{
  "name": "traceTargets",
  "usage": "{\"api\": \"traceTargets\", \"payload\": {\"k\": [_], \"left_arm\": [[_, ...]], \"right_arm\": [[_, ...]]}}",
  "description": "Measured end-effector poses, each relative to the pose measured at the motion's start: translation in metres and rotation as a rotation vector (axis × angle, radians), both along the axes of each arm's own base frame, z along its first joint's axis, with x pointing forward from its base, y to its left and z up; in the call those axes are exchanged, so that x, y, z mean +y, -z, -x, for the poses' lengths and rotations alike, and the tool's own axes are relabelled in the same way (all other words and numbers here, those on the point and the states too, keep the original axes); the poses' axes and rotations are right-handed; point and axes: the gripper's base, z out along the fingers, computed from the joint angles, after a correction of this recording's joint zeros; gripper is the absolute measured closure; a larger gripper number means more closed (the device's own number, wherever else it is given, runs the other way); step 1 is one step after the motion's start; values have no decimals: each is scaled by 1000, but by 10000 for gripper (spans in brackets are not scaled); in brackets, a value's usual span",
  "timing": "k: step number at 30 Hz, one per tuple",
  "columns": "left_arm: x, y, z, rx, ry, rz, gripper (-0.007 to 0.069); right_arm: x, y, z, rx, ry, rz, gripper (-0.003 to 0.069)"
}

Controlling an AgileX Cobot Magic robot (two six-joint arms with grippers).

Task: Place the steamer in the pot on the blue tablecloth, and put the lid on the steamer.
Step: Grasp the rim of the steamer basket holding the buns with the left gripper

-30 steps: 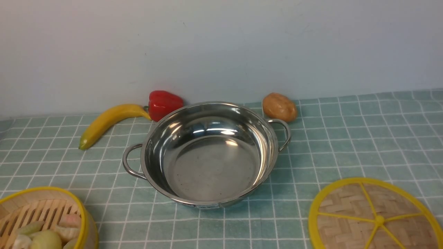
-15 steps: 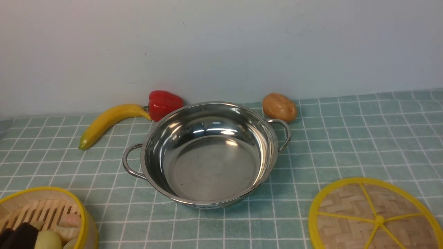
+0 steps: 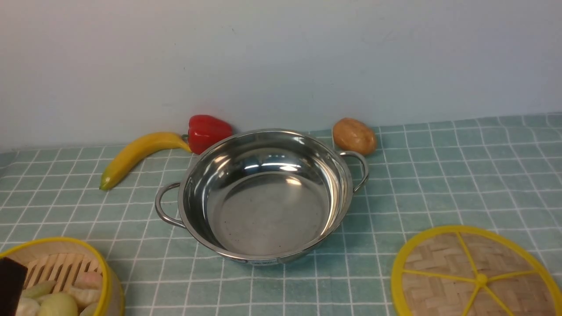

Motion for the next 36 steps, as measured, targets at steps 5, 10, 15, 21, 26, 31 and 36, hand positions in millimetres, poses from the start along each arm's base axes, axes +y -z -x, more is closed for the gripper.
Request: {"api": "traceTargets", "payload": {"k": [5, 10, 15, 21, 26, 31, 36], "left_arm": [[-12, -49, 13, 102, 125, -243, 382], [-10, -72, 12, 517, 238, -495, 382], [7, -85, -17, 780, 171, -647, 382], [15, -70, -64, 1007, 206, -678, 382], [17, -47, -101, 1188, 281, -678, 382], [19, -16, -135, 1376, 354, -669, 382], [21, 7, -152, 1494, 390, -661, 382]], "right_arm": [[0, 0, 0, 0, 0, 0, 419], [0, 0, 0, 0, 0, 0, 419], [0, 0, 0, -1, 0, 0, 419], [0, 0, 0, -1, 0, 0, 419], [0, 0, 0, -1, 0, 0, 419], [0, 0, 0, -1, 0, 0, 419], [0, 0, 0, -1, 0, 0, 419]]}}
